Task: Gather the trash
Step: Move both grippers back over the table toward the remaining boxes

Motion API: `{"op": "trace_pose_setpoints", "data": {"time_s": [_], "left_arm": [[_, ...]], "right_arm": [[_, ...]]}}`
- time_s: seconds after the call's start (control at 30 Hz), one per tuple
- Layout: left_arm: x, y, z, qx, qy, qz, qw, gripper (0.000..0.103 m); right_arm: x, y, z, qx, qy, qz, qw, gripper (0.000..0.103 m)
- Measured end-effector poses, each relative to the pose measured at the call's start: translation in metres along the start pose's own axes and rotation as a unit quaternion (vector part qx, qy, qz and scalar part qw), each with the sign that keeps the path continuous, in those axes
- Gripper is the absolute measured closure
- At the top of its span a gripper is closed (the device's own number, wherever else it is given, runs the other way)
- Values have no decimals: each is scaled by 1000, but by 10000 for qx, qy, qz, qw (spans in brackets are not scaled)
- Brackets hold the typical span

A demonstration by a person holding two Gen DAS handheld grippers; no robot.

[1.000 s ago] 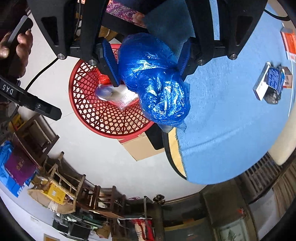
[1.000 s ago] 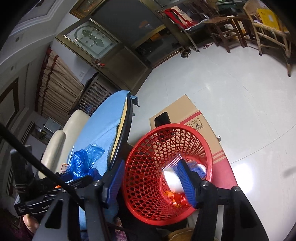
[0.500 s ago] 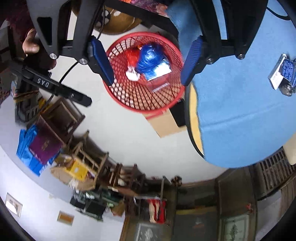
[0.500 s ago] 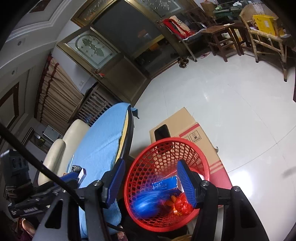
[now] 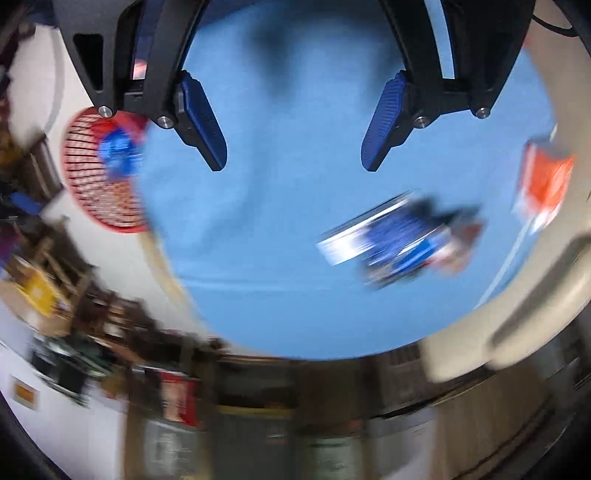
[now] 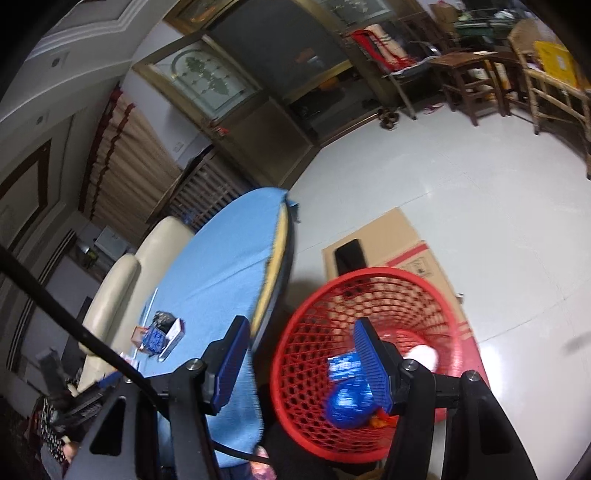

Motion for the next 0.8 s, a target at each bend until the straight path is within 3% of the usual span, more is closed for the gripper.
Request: {"op": "trace_pose_setpoints", "data": {"time_s": [0.13, 0.27, 0.47, 0.8], "left_arm": [[-4, -7, 93, 560, -963, -88, 9937, 27], [-2, -16, 154, 785, -1677, -287, 9823, 27], [4, -19, 191, 785, -2010, -426, 9755, 27], [1, -13, 224, 728, -2238, -332, 9714, 27]], "right_arm": [[9, 26, 44, 229, -415, 175, 9987, 41], [17, 60, 104, 507, -1027, 424, 9925, 41], [17, 126, 197, 1025, -1613, 883, 9776, 41], [-3, 235, 334, 1331, -2960, 1401, 9354, 41]]}}
Point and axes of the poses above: each gripper's, at about its wrist camera, not at the fingertips, and y roughly the way its jaws point, z to its left, x to its top, the point moved 2 cm from there along y, roughly the way its jaws point, and after that the axes turned 12 degrees about -y, right-handed, at the moved point
